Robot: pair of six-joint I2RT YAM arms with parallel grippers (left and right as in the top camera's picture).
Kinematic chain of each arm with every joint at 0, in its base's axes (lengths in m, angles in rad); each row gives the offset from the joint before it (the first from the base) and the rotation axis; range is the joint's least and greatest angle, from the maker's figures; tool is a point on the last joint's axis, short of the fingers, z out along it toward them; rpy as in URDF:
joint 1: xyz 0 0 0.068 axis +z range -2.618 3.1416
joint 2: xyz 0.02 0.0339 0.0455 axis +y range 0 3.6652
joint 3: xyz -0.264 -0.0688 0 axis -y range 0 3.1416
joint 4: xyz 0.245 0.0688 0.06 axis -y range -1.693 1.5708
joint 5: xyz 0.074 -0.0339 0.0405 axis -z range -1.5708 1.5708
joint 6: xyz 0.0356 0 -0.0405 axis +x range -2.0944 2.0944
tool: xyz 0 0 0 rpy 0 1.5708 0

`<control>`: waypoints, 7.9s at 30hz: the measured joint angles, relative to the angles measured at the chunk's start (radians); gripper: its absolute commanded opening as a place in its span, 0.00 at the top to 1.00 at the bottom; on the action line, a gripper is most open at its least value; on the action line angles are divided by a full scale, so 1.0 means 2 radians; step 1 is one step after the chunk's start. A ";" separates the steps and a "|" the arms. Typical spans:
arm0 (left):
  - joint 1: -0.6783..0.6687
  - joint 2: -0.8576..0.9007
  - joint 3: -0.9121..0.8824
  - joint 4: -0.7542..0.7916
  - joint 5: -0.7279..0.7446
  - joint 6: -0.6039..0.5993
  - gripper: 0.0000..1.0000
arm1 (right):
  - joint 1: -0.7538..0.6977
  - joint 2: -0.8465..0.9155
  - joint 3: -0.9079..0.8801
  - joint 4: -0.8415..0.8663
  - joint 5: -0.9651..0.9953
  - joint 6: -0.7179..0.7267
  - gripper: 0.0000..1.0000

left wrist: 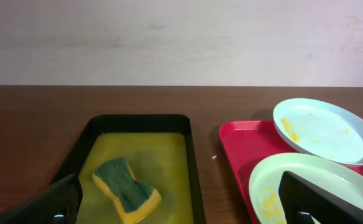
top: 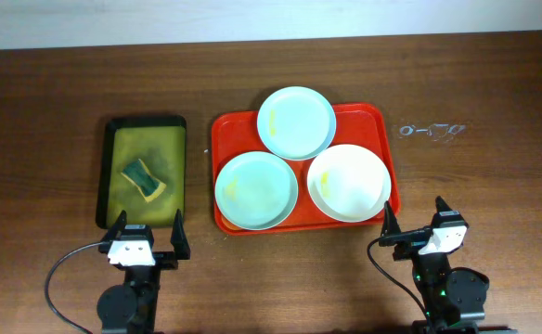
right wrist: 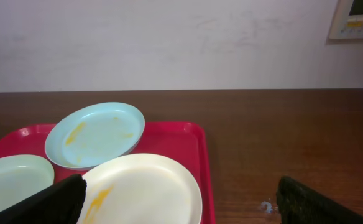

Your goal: Clean dirty plates on tray and stack at the side

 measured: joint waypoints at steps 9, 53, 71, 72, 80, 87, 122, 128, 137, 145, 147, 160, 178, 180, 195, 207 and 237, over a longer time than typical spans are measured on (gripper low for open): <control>0.000 0.000 0.000 0.000 0.000 0.000 0.01 | 0.000 0.000 0.000 0.000 0.000 0.000 0.02; 0.031 0.474 0.410 -0.235 -0.025 -0.075 0.01 | 0.000 0.000 0.000 0.000 0.000 0.000 0.02; 0.063 0.710 0.418 -0.164 -0.096 -0.245 0.01 | 0.000 0.000 0.000 0.000 0.000 0.000 0.02; 0.063 0.721 0.418 -0.155 -0.098 -0.246 0.01 | 0.000 0.000 0.000 0.000 0.000 0.000 0.02; 0.063 0.794 0.418 -0.077 -0.104 -0.249 0.01 | 0.000 0.000 0.000 0.000 0.000 0.000 0.02; 0.064 0.859 0.418 -0.049 -0.105 -0.249 0.08 | 0.000 0.000 0.000 0.000 0.000 0.000 0.02; 0.067 0.845 0.430 -0.114 -0.106 -0.255 1.00 | 0.000 0.000 0.000 0.000 0.000 0.000 0.02; 0.067 0.682 0.443 -0.125 -0.063 -0.255 1.00 | 0.000 0.000 0.000 0.000 0.000 0.000 0.01; 0.067 0.578 0.449 -0.167 -0.042 -0.255 1.00 | 0.000 0.000 0.000 0.000 0.000 0.000 0.02; 0.067 0.710 0.448 -0.175 -0.035 -0.245 1.00 | 0.000 0.000 0.000 0.000 0.000 0.000 0.02; 0.067 0.720 0.447 -0.181 -0.023 -0.227 1.00 | 0.000 0.000 0.000 0.000 0.000 0.000 0.02; 0.041 0.561 0.529 -0.251 0.005 -0.154 1.00 | 0.000 0.000 0.000 0.000 0.000 0.000 0.02; 0.038 0.642 0.552 -0.286 0.047 -0.126 1.00 | 0.000 0.000 0.000 0.000 0.000 0.000 0.02; 0.029 0.598 0.562 -0.280 0.074 -0.125 1.00 | 0.000 0.000 0.000 0.000 0.000 0.000 0.02; -0.151 0.773 0.561 -0.244 0.146 -0.130 1.00 | 0.000 0.000 0.000 0.000 0.000 0.000 0.02; -0.241 0.891 0.560 -0.199 0.001 -0.206 1.00 | 0.000 0.000 0.000 0.000 0.000 0.000 0.02; -0.029 0.705 0.664 -0.465 -0.075 -0.213 0.01 | 0.000 0.000 0.000 -0.002 0.011 -0.007 0.02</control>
